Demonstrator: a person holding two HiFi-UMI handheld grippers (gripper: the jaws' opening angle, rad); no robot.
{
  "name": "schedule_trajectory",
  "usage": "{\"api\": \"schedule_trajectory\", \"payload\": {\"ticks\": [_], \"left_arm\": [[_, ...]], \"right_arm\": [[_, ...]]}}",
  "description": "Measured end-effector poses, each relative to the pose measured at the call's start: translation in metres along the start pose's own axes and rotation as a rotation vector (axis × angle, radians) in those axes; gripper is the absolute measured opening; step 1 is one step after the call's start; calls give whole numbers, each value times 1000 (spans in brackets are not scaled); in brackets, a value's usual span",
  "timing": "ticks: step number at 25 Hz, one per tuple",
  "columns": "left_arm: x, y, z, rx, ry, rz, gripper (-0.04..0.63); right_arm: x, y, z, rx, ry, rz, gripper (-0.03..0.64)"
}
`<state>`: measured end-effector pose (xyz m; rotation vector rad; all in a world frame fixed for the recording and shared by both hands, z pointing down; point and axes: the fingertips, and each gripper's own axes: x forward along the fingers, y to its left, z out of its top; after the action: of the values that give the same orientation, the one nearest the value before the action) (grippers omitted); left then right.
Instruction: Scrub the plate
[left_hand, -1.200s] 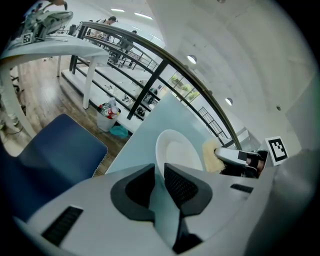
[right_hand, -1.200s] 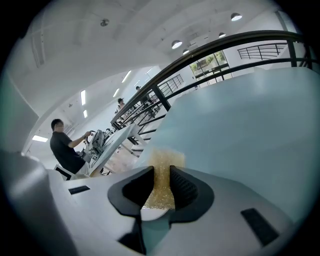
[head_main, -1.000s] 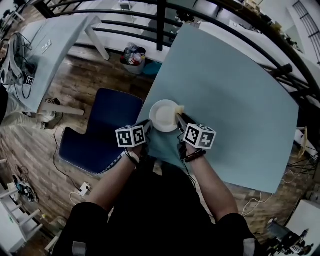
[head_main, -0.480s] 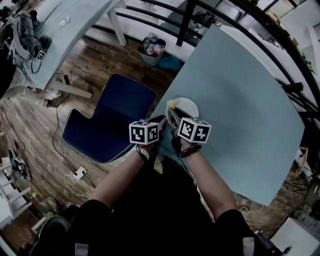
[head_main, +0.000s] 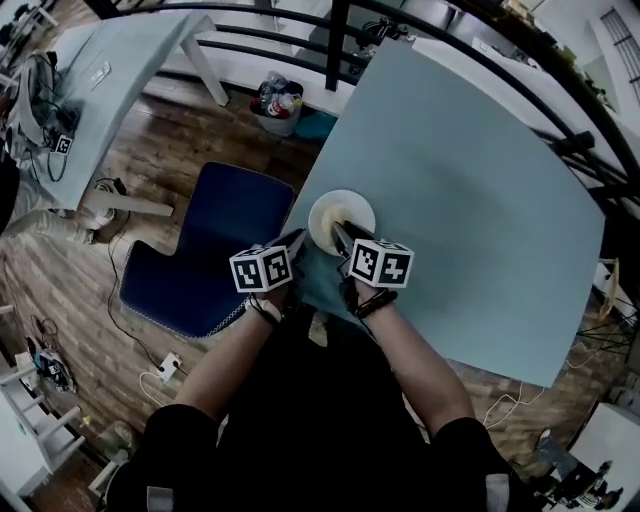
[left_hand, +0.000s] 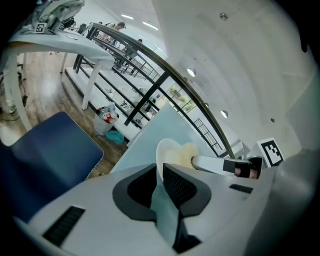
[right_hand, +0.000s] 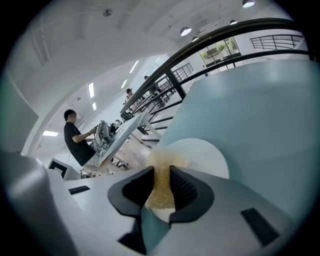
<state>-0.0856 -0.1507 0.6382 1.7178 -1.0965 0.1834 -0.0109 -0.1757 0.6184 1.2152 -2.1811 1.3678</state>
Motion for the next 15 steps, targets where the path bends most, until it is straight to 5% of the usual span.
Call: {"api": "schedule_trajectory", "payload": {"ticks": [9,15], "left_arm": [[7,-13,-13,136,48,35,52],[2,-16,-8,58,-3,-11,52]], "right_arm": [[-54,-48,8,42,-85,-76,104],[-69,-57,9,55,-109,-107,104]]}}
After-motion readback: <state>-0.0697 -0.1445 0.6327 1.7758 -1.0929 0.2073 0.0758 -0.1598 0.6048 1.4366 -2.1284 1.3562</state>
